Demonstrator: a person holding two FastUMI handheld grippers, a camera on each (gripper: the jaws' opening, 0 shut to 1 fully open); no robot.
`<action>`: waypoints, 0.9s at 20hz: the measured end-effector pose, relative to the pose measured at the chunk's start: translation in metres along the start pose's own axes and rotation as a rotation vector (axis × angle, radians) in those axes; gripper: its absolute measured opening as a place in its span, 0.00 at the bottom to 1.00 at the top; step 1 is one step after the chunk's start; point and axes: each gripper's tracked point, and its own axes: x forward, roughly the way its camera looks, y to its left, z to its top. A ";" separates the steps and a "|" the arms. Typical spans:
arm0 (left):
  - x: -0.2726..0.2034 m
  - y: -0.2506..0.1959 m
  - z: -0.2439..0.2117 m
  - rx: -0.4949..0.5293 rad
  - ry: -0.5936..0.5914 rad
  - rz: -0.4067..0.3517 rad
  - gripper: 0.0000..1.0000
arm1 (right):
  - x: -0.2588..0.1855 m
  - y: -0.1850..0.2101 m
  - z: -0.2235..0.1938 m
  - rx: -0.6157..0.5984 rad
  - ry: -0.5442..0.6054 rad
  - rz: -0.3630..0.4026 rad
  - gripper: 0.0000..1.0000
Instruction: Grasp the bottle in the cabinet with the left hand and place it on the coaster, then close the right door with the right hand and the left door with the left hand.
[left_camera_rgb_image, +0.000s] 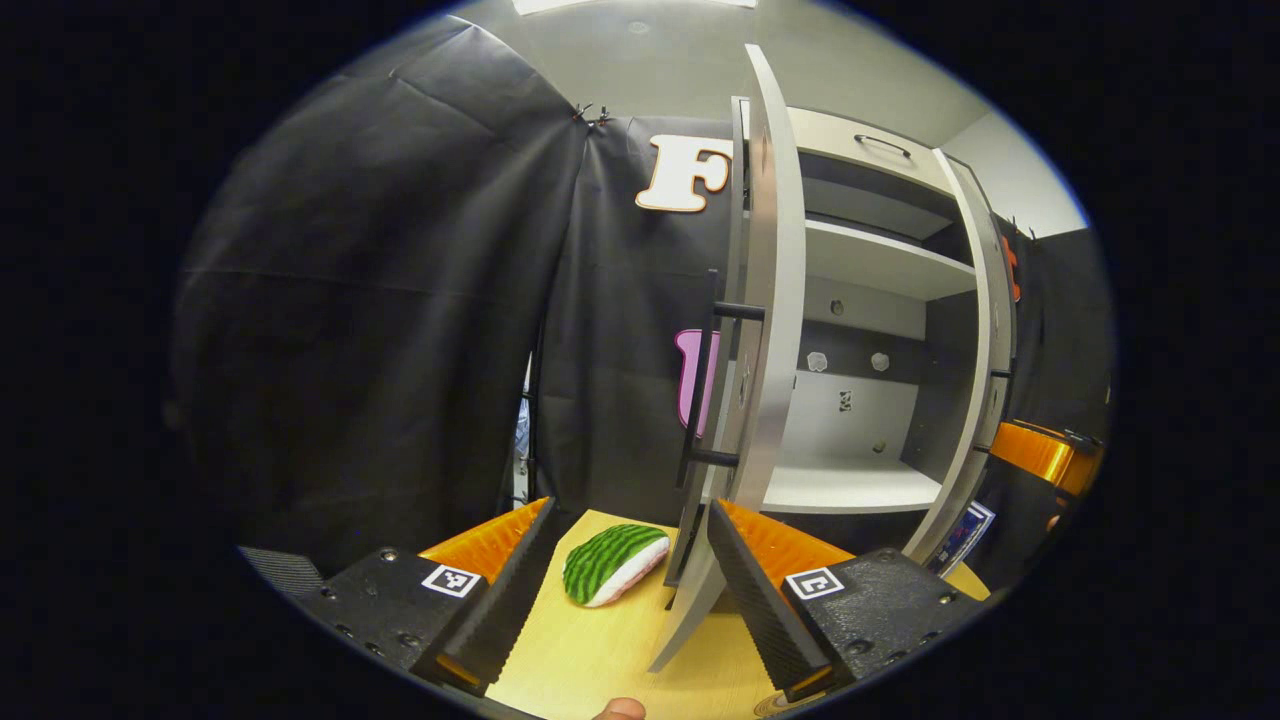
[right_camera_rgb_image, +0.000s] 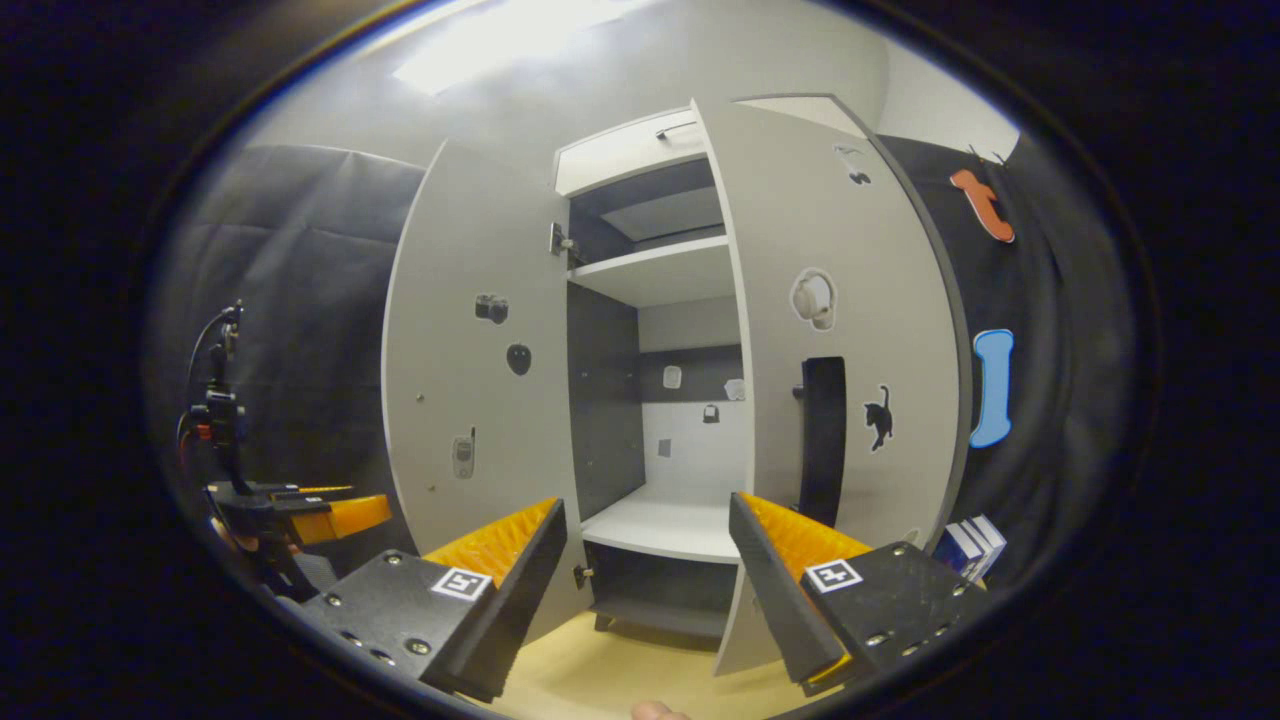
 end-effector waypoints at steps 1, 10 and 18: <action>0.002 0.000 0.000 -0.001 -0.001 -0.003 0.95 | 0.000 -0.001 0.000 -0.002 0.000 -0.004 0.98; 0.010 -0.009 -0.001 -0.002 0.000 -0.030 0.95 | -0.001 -0.006 0.001 -0.009 -0.001 -0.027 0.98; 0.013 -0.002 -0.003 0.002 0.008 -0.009 0.95 | -0.003 -0.011 -0.003 -0.011 0.002 -0.033 0.98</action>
